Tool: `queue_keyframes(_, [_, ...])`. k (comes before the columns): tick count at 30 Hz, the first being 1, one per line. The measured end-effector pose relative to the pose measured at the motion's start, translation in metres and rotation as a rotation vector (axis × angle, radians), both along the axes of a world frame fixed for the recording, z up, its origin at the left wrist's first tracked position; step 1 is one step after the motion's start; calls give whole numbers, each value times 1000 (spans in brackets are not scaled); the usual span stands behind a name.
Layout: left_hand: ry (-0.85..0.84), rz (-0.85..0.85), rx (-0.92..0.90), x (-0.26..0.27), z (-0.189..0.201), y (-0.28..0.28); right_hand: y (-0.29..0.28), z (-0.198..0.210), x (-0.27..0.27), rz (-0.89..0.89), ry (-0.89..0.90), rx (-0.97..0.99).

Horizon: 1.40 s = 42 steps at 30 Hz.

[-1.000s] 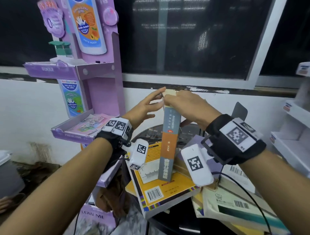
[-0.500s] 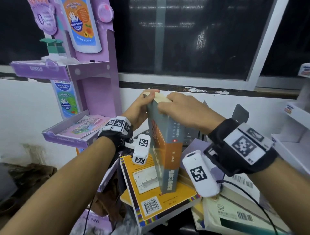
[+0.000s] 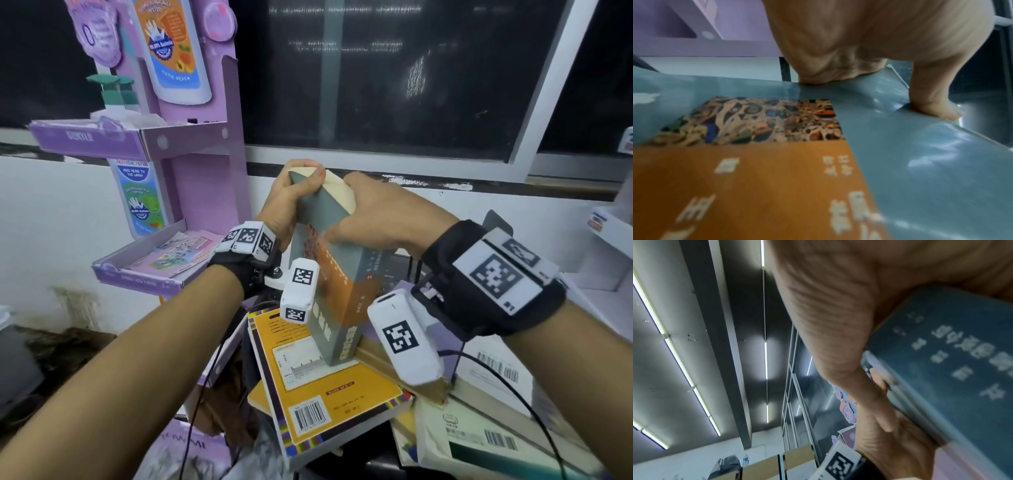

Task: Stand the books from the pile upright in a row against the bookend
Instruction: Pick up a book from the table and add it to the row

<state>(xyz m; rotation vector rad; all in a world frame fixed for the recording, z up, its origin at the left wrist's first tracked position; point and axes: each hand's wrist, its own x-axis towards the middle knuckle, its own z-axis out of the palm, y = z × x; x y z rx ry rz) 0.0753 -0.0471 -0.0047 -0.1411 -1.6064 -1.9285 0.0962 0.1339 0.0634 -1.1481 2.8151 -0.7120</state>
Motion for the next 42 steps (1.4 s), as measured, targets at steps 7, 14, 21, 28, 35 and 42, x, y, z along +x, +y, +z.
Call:
queue_keyframes(7, [-7,27,-93,-7,25,1,8,12,-17,-4,31,-196])
queue_keyframes(14, [-94,35,-152,-23,38,8,30,34,-42,-22,-28,-317])
queue_keyframes(21, [-243,134,-184,-49,12,7,51,56,-68,-106,42,-296])
queue_keyframes(28, [-349,247,-315,-87,-8,12,66,56,-105,-232,96,-288])
queue_keyframes(35, [-444,259,-386,-123,-28,11,58,49,-149,-337,132,-272])
queue_keyframes(42, [-468,246,-350,-139,-40,5,28,32,-189,-408,121,-295])
